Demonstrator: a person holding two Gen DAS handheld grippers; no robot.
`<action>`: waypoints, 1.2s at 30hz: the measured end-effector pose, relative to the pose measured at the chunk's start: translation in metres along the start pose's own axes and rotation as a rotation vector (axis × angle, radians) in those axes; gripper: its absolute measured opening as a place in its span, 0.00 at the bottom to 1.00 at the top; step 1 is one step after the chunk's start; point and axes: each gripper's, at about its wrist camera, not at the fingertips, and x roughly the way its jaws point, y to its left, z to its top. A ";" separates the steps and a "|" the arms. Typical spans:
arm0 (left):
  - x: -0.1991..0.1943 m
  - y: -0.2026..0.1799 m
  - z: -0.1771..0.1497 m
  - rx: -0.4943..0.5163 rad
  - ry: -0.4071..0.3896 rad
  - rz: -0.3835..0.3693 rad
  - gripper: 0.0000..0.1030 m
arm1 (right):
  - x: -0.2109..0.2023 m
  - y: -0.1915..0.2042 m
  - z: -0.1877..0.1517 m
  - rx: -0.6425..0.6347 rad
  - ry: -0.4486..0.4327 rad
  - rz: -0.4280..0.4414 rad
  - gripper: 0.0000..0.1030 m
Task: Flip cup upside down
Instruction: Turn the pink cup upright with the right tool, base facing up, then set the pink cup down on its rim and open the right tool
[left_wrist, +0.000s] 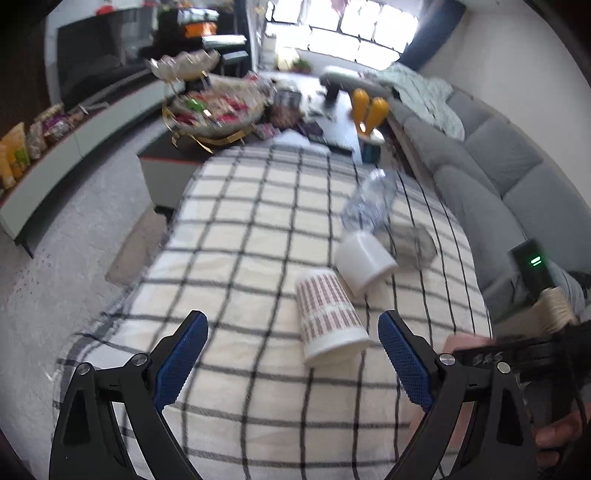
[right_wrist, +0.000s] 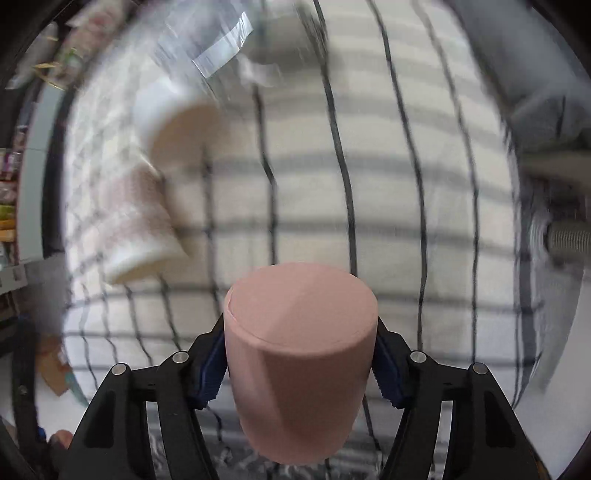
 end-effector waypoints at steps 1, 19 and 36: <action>-0.003 0.004 0.001 -0.011 -0.027 0.010 0.92 | -0.011 0.003 0.001 -0.011 -0.078 0.005 0.64; 0.035 0.031 -0.033 -0.013 -0.087 0.167 0.92 | -0.008 0.039 -0.023 -0.038 -0.821 -0.117 0.65; 0.042 0.035 -0.040 -0.010 -0.050 0.172 0.92 | 0.021 0.044 -0.050 -0.063 -0.802 -0.128 0.65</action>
